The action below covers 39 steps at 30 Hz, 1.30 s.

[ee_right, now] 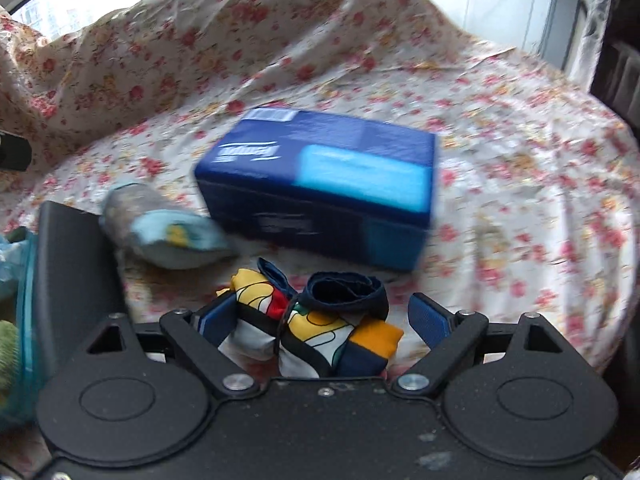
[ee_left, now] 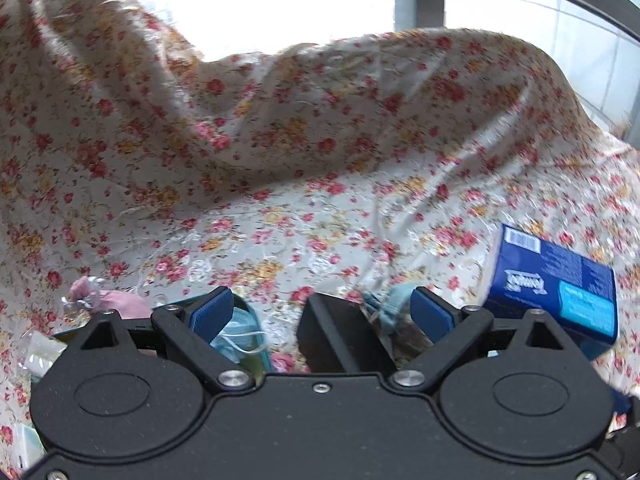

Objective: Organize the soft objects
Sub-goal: 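Grasp the black-yellow cloth toy with the right tool and lift it, then grasp the clear seed bag with the left tool while the right tool holds the toy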

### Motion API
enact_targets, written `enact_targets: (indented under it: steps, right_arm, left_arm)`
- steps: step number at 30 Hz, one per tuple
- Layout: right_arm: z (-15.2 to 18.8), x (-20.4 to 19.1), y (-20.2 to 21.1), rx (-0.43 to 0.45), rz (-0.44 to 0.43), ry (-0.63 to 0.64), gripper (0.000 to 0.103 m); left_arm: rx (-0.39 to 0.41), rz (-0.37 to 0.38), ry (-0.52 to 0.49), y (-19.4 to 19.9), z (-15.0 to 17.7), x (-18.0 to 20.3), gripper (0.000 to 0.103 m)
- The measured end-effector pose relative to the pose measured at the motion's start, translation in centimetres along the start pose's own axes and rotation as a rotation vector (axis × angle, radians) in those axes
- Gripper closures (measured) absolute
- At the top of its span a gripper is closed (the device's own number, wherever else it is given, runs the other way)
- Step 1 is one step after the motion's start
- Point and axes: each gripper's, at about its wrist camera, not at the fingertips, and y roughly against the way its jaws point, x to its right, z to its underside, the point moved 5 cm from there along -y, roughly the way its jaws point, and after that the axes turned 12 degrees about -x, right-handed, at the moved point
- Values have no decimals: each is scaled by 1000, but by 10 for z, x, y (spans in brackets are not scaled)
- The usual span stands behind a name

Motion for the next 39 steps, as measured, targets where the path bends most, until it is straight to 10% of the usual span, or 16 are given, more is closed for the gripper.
enact_targets:
  steps: [12, 36, 39]
  right_arm:
    - [10, 38, -2, 25, -67, -46, 14]
    - [11, 42, -1, 38, -122, -50, 13]
    - [12, 40, -1, 36, -122, -34, 13]
  left_arm:
    - [-63, -6, -164, -28, 15, 70, 10]
    - [-272, 52, -49, -103, 0, 85, 15]
    - [-256, 49, -54, -100, 0, 87, 33]
